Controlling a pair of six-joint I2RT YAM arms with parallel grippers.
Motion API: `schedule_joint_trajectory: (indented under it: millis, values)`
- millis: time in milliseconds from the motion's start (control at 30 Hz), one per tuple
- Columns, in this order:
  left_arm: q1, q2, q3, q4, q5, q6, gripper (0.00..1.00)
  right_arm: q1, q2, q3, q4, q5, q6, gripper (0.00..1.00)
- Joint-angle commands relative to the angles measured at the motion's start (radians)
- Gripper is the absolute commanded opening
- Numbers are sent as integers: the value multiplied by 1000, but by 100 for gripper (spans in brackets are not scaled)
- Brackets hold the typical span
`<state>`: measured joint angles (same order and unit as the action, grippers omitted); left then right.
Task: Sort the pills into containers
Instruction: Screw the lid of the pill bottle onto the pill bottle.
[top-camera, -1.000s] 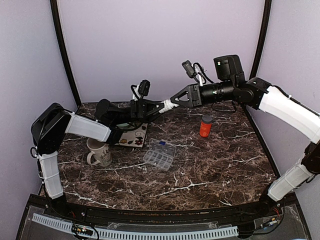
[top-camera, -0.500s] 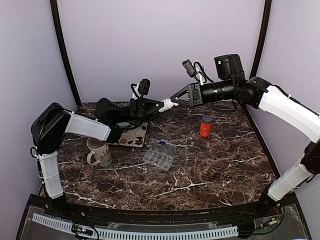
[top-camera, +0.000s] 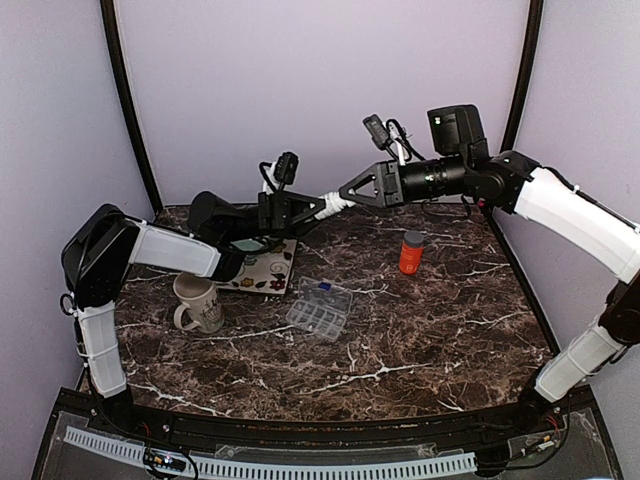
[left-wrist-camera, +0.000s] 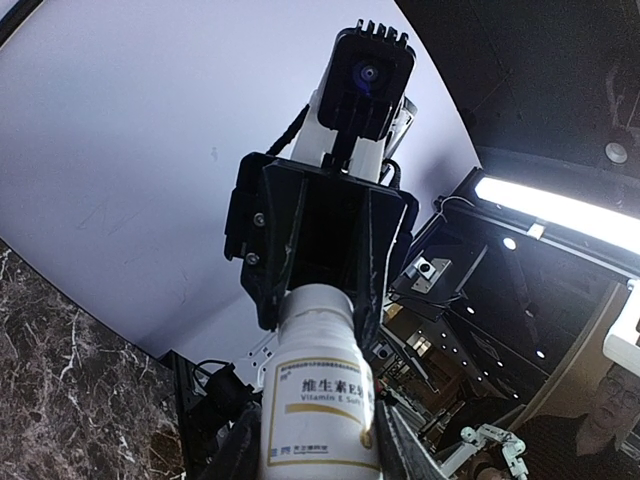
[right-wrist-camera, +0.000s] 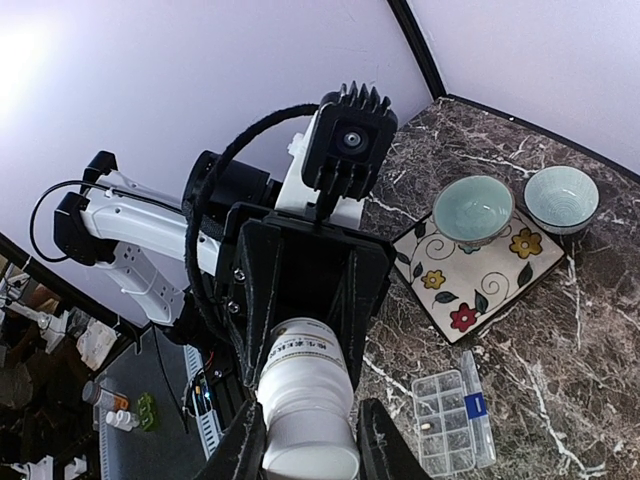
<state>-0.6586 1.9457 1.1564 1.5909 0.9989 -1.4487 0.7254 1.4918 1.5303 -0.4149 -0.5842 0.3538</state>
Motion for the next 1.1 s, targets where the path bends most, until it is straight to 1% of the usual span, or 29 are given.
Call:
schedule_joint_trajectory:
  millis: [0, 700, 967, 1067]
  values:
    - [-20, -25, 56, 15, -5, 32, 0, 38, 45, 17, 18, -38, 13, 4]
    - [-22, -11, 99, -48, -32, 82, 0, 89, 62, 20, 27, -58, 30, 4]
    - [-21, -11, 80, -40, -35, 82, 0, 95, 65, 30, 17, -74, 26, 4]
    - [-21, -24, 69, -77, -37, 122, 0, 95, 65, 36, 12, -75, 28, 5]
